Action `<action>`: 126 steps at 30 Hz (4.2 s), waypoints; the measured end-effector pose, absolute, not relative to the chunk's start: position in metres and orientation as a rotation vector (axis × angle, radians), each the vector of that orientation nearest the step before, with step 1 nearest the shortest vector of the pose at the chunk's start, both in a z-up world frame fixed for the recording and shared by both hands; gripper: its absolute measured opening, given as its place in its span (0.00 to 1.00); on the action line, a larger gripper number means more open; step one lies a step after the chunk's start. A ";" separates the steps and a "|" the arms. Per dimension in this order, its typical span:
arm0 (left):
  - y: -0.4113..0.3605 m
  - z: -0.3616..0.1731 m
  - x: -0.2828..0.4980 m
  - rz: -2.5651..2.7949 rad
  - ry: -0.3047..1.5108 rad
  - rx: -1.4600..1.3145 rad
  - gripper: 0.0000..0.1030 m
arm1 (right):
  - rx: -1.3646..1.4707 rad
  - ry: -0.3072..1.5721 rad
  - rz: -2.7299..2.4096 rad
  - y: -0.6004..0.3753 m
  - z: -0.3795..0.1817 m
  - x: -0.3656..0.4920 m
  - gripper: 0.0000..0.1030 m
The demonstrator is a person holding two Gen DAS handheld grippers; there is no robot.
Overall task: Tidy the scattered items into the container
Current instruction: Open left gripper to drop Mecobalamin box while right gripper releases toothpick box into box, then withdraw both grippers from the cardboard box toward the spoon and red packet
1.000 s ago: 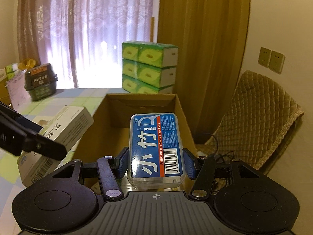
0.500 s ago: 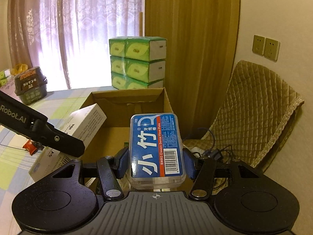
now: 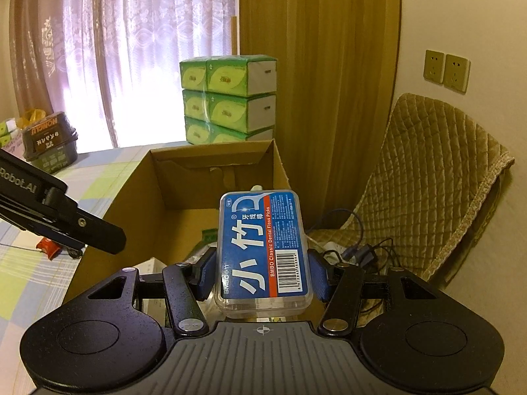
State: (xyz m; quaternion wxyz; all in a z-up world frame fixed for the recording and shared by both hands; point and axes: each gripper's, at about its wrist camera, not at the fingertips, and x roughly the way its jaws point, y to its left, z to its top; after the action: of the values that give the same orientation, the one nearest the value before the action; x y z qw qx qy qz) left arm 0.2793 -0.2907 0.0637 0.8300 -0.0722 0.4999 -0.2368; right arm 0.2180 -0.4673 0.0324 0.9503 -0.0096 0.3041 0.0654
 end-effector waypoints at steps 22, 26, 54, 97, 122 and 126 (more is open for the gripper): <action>-0.292 0.066 0.258 -0.510 0.992 0.025 0.75 | -0.025 0.635 0.158 -0.459 0.032 0.221 0.57; -0.291 0.065 0.255 -0.521 0.982 0.052 0.76 | -0.019 0.641 0.162 -0.458 0.031 0.223 0.57; -0.283 0.054 0.240 -0.562 0.972 0.112 0.80 | 0.085 0.602 0.164 -0.472 0.038 0.220 0.82; -0.053 0.023 0.125 -0.217 0.913 0.056 0.93 | -0.135 0.635 0.516 -0.295 0.043 0.132 0.82; -0.014 -0.023 0.185 -0.234 0.895 0.163 0.94 | -0.371 0.689 0.616 -0.197 -0.015 0.186 0.82; -0.009 -0.030 0.200 -0.245 0.890 0.185 0.94 | -0.397 0.694 0.623 -0.185 -0.025 0.202 0.82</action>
State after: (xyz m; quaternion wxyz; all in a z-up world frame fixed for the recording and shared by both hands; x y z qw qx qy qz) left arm 0.2000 -0.0093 -0.0299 0.8912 0.0892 0.4288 -0.1180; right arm 0.2022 -0.1846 -0.0250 0.8743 -0.1901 0.3325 0.2981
